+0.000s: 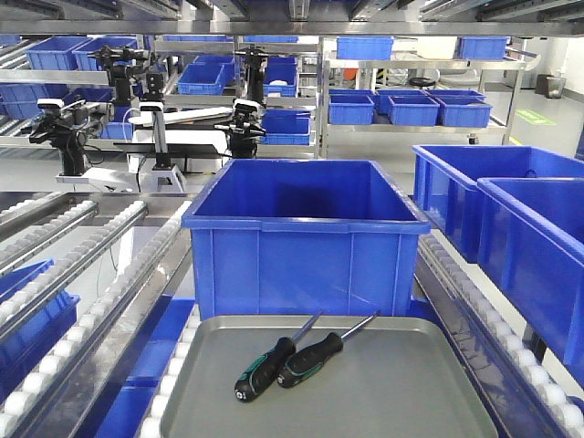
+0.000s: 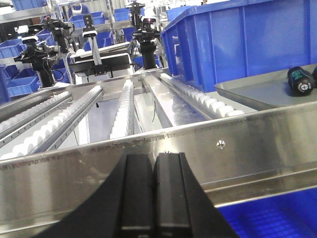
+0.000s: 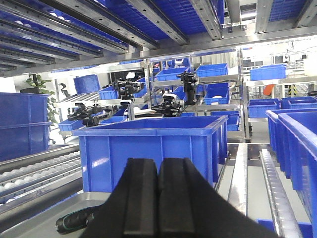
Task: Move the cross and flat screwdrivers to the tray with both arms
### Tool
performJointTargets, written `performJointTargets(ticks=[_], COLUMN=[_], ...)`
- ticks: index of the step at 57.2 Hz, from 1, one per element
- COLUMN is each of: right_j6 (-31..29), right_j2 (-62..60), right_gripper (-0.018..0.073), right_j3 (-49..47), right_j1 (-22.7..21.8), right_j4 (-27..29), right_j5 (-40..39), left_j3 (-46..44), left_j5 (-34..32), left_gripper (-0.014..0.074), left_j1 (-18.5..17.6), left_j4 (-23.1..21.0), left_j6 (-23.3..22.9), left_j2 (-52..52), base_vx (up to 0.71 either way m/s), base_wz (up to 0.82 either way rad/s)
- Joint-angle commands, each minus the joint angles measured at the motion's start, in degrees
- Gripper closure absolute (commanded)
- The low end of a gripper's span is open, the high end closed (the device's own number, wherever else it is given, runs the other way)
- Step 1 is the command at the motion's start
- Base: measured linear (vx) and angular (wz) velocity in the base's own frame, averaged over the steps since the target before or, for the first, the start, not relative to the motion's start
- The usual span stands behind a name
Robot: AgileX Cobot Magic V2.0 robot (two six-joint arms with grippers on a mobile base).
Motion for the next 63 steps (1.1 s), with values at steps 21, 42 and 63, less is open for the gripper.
performJointTargets(ticks=[21, 42, 63], right_j6=[-0.4, 17.0, 65.7], right_j2=[0.7, 2.2, -4.1], right_gripper=[0.0568, 0.0568, 0.0568], right_j3=[-1.7, -1.8, 11.9], right_j1=[-0.2, -0.2, -0.7], right_j4=[0.6, -26.5, -76.1], right_j5=[-1.7, 2.4, -10.0], left_j3=[1.7, 1.7, 1.7], left_j5=[-3.9, -3.9, -3.8], left_gripper=[0.0597, 0.0596, 0.0594], left_j1=[0.0, 0.0, 0.0], left_j4=[-0.2, -0.2, -0.2], left_j6=[-0.6, -0.6, -0.6], left_j2=[-0.4, -0.4, -0.4], base_vx=[0.00, 0.00, 0.00], base_wz=[0.00, 0.00, 0.00])
